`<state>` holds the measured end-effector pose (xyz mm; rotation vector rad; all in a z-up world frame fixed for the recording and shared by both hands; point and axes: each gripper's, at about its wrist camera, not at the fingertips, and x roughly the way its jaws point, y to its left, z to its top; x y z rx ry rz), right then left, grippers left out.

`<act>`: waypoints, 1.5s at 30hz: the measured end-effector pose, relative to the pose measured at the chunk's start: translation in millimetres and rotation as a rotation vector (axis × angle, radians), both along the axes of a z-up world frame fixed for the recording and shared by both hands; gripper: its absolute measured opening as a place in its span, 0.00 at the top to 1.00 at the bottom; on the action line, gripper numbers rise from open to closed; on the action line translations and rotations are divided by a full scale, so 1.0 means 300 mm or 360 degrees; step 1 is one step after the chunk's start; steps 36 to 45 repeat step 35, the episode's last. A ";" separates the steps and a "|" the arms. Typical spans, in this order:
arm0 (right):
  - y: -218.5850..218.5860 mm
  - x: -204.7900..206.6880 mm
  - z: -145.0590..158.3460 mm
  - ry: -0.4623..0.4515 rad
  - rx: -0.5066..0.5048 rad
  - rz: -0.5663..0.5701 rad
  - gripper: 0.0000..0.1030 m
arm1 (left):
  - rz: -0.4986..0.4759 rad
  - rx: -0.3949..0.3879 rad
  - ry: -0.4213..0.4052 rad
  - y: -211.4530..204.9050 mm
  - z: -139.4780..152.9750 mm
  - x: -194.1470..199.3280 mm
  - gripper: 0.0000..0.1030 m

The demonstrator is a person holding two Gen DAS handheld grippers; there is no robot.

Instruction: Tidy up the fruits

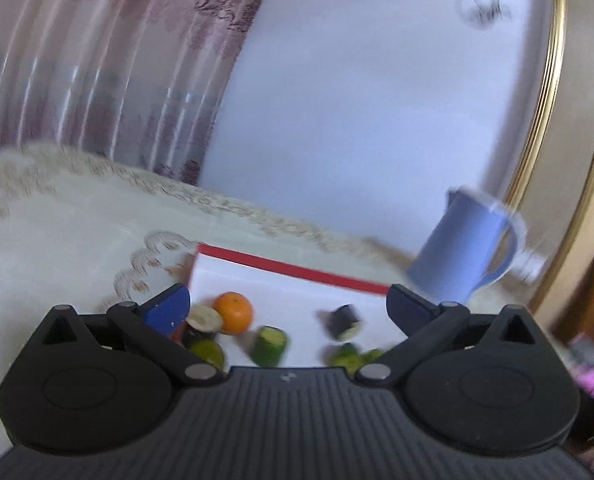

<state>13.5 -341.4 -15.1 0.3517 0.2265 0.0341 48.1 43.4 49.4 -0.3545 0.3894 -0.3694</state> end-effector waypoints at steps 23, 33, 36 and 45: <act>-0.014 -0.009 0.005 -0.0015 0.0002 -0.0021 0.38 | 0.0122 0.0378 -0.0275 -0.090 0.059 -0.194 0.00; -0.008 0.005 -0.004 0.0009 -0.0019 -0.0030 0.38 | 0.0335 0.0771 -0.0261 -0.230 0.009 -0.174 0.00; -0.008 0.009 -0.007 0.0018 -0.0023 -0.0028 0.38 | 0.0352 0.0811 -0.0239 -0.242 -0.005 -0.166 0.00; -0.008 0.009 -0.007 0.0018 -0.0023 -0.0028 0.38 | 0.0352 0.0811 -0.0239 -0.242 -0.005 -0.166 0.00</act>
